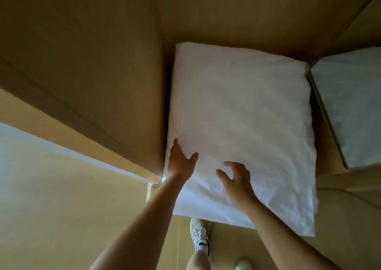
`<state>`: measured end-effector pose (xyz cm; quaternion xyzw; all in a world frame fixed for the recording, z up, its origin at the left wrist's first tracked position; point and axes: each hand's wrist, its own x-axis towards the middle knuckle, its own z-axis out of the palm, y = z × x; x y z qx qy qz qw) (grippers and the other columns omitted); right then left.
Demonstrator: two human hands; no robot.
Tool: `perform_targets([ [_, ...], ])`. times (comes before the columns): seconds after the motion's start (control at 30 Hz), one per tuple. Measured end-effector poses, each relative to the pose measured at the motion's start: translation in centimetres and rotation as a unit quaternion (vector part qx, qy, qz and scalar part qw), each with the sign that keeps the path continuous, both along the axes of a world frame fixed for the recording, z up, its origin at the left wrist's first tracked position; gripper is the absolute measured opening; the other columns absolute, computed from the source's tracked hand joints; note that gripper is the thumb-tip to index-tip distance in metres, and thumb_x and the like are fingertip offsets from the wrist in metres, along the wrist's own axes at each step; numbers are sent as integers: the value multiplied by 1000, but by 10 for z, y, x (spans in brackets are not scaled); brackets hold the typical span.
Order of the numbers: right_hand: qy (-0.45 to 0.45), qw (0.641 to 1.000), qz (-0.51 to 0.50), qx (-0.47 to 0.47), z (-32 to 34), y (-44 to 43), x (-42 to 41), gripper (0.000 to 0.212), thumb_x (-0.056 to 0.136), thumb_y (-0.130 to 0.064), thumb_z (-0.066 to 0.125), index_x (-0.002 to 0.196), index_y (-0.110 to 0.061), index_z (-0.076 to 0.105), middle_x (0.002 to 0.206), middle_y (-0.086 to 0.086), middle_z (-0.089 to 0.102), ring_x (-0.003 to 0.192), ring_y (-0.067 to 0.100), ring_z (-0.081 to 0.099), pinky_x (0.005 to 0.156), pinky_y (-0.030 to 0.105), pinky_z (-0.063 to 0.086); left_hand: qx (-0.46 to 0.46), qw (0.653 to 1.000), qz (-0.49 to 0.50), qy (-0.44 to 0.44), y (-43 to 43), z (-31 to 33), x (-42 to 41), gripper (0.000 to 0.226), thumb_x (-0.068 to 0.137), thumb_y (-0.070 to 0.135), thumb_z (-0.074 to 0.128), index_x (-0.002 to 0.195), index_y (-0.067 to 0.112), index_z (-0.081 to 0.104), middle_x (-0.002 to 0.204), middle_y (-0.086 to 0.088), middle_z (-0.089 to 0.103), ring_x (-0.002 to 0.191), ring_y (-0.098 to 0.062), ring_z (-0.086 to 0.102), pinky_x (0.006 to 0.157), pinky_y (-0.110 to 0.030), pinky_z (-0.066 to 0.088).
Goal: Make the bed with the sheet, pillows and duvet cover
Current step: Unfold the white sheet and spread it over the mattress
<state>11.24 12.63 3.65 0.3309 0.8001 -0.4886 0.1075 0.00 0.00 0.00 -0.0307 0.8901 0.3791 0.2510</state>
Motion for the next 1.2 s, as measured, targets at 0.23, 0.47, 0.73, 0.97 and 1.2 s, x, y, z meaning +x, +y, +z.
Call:
perform_targets([
  [0.23,-46,995,32,83,-33,-1,-36,55,92,-40,54,140,-18,37,149,7,22,137,23,15,108,36,21,38,988,138,-61,1,-35,-53,115,67,48,80,151,13,9,154,-8,24,140,-27,28,114,-40,26],
  [0.47,-73,996,-13,49,-32,-5,-50,69,88,-51,53,145,-23,27,151,5,16,138,22,10,109,44,24,90,979,165,-74,-8,-35,-51,96,58,35,89,138,8,43,133,-9,54,120,-24,52,100,-39,45],
  [0.73,-74,973,-129,-175,14,-25,-132,113,66,-59,73,149,-31,2,151,6,25,134,29,35,97,39,39,78,994,-62,55,16,16,-2,64,83,31,64,140,21,35,118,6,64,101,-13,63,75,-23,46],
  [0.97,-11,988,-151,-13,26,-3,-141,28,87,-7,40,110,-13,54,110,10,61,98,29,58,78,34,47,120,972,-193,66,7,37,23,53,84,28,60,130,43,39,98,15,47,87,6,52,69,-1,36],
  [1.2,71,995,-49,52,56,14,-84,25,84,-11,43,105,-15,58,93,6,63,88,31,59,74,34,49,286,957,47,1,1,65,4,65,73,37,59,128,53,28,118,15,50,106,-8,55,89,-23,46],
])
